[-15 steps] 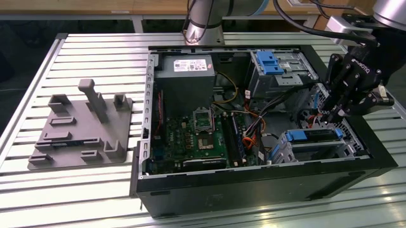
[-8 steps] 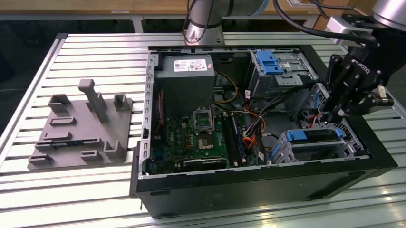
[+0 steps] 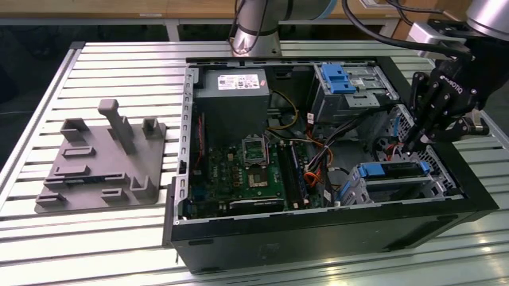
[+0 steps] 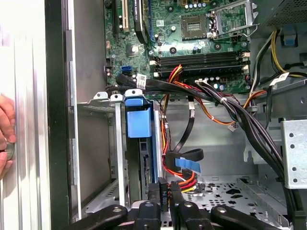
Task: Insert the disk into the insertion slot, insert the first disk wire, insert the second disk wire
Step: 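Insert the first disk wire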
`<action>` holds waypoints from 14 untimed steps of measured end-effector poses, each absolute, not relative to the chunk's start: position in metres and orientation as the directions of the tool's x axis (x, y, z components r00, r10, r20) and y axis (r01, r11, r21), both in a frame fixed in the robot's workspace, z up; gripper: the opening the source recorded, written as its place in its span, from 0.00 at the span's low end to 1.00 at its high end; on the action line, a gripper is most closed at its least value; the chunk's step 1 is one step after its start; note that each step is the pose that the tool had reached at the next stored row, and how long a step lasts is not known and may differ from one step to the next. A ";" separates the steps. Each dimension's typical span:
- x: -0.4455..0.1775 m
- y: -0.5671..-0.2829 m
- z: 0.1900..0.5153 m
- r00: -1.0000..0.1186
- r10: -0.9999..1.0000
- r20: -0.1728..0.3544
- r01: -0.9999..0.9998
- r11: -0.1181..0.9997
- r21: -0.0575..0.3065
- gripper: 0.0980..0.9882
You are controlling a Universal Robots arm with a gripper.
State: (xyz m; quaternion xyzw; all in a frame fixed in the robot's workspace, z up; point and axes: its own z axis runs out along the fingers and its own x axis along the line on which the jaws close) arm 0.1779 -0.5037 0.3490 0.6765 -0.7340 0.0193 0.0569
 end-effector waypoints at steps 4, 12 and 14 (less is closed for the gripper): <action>0.178 -0.504 0.349 -0.078 -0.991 0.110 -0.995 0.084 0.049 0.15; 0.178 -0.504 0.349 -0.078 -0.991 0.113 -0.995 0.084 0.049 0.07; 0.178 -0.504 0.349 -0.078 -0.990 0.113 -0.995 0.084 0.049 0.07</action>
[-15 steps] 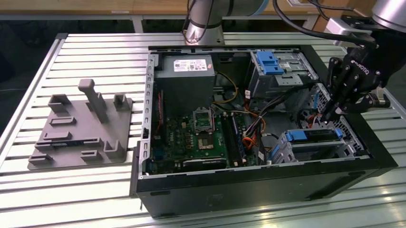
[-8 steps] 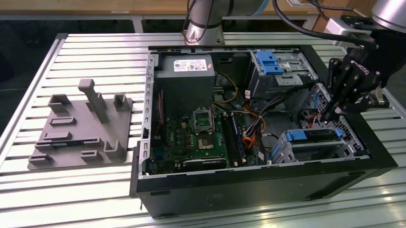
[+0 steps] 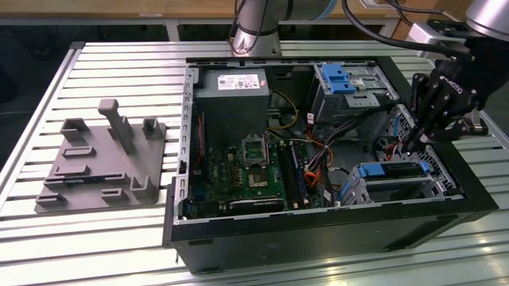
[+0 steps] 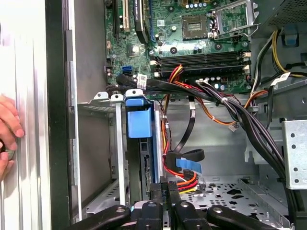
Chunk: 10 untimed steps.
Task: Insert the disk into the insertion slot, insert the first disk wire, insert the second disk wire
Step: 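Insert the first disk wire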
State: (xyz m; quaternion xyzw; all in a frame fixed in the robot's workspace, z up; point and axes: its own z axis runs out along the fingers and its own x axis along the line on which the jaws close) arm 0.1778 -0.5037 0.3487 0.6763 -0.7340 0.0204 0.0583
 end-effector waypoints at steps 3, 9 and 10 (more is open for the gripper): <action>0.178 -0.503 0.349 -0.075 -0.990 0.122 -0.995 0.082 0.051 0.07; 0.177 -0.503 0.349 -0.056 -0.990 0.132 -0.997 0.063 0.050 0.07; 0.177 -0.503 0.349 -0.053 -0.990 0.132 -0.997 0.059 0.048 0.07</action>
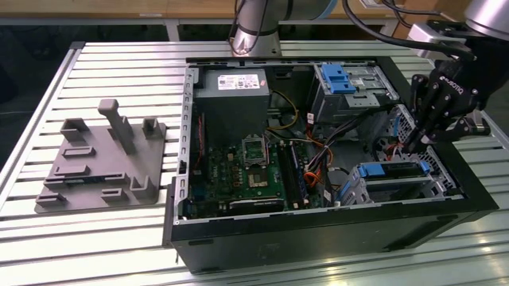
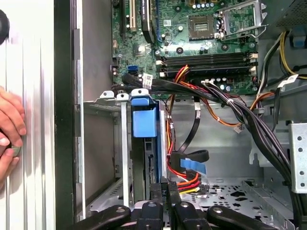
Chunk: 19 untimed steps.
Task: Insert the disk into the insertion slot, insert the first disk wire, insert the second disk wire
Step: 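Insert the first disk wire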
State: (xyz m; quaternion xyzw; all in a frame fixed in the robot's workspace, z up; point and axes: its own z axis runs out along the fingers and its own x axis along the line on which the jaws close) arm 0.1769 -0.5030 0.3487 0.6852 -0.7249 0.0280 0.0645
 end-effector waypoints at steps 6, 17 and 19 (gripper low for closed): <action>0.174 -0.503 0.348 -0.042 -0.991 0.126 -0.999 0.045 0.025 0.07; 0.165 -0.510 0.348 -0.036 -0.996 0.083 -0.999 0.037 0.011 0.07; 0.165 -0.510 0.348 -0.033 -0.996 0.078 -0.999 0.034 0.011 0.07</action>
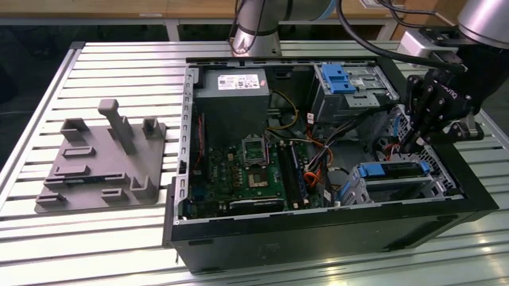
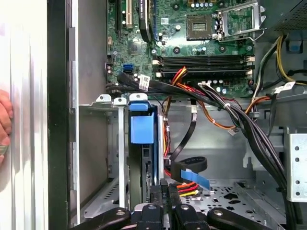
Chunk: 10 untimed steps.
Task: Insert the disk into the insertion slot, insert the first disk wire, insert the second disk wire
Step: 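Insert the first disk wire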
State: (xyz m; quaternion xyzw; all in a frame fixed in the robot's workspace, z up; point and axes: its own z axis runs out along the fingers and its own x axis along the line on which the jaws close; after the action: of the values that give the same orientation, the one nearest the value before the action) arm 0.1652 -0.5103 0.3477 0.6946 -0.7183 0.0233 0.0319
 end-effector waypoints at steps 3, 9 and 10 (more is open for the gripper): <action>0.166 -0.511 0.348 -0.032 -0.997 0.077 -0.999 0.032 0.011 0.07; 0.167 -0.511 0.348 -0.031 -0.997 0.077 -0.999 0.032 0.011 0.07; 0.167 -0.511 0.348 -0.031 -0.997 0.077 -0.999 0.032 0.011 0.07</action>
State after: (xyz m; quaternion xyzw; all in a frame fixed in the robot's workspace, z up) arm 0.1675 -0.5112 0.3475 0.6954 -0.7176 0.0231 0.0316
